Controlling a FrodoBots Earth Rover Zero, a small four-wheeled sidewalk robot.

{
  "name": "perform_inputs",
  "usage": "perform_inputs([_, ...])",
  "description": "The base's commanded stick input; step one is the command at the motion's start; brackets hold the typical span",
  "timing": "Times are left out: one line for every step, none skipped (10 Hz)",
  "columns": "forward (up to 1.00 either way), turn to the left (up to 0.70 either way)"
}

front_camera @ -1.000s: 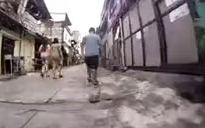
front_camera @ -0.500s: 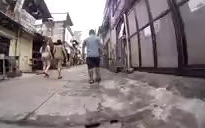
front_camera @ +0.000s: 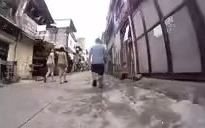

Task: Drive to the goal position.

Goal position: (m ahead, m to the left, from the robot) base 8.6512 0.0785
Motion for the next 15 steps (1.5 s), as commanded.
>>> perform_inputs([1.0, 0.0])
perform_inputs([1.0, 0.0])
perform_inputs([1.0, 0.0])
perform_inputs([1.0, 0.0])
perform_inputs([1.0, 0.0])
perform_inputs([1.0, 0.0])
perform_inputs([1.0, 0.0])
perform_inputs([1.0, 0.0])
perform_inputs([1.0, 0.0])
perform_inputs([1.0, 0.0])
perform_inputs([1.0, -0.27])
perform_inputs([1.0, -0.27])
perform_inputs([1.0, -0.27])
perform_inputs([1.0, -0.27])
perform_inputs([1.0, -0.11])
